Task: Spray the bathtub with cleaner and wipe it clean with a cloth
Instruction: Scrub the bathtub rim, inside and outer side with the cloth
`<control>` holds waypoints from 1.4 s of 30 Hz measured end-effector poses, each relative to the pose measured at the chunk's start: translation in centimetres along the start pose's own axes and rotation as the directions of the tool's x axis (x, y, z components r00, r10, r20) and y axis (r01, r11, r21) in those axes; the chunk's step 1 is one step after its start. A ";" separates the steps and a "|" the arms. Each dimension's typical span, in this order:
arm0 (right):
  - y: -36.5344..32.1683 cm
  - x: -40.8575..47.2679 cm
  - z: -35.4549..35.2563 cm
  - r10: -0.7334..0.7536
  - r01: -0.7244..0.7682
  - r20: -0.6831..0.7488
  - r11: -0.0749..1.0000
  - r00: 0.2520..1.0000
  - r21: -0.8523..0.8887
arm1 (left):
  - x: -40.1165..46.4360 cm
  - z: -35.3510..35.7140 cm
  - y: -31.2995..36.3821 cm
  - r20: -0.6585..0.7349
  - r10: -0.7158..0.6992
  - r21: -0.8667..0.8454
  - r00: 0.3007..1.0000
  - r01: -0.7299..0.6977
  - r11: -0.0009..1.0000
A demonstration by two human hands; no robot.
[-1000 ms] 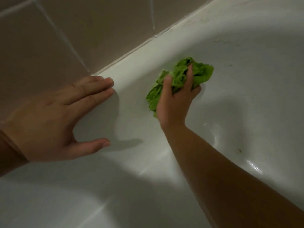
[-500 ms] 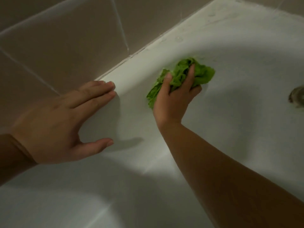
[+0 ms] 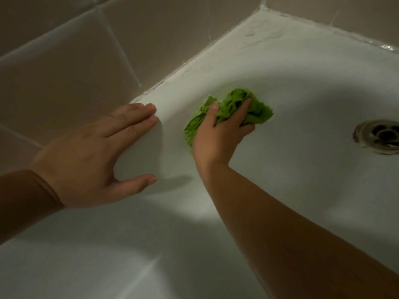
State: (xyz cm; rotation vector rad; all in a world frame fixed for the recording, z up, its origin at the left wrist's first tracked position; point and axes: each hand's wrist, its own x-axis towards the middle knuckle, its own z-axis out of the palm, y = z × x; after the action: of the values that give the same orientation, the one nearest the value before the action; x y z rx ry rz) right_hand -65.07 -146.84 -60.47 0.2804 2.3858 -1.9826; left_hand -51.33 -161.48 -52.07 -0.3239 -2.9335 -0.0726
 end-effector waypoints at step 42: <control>-2.1 2.7 -5.1 0.203 -0.227 0.340 0.973 0.918 0.033 | 5.9 1.4 0.6 -0.045 -0.062 0.003 0.997 0.063 0.998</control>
State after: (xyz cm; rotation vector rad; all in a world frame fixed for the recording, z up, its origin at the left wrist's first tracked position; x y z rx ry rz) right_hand -67.58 -141.92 -57.79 0.1799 1.9871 -1.8471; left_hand -57.07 -159.54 -52.26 -0.2269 -2.8991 -0.0805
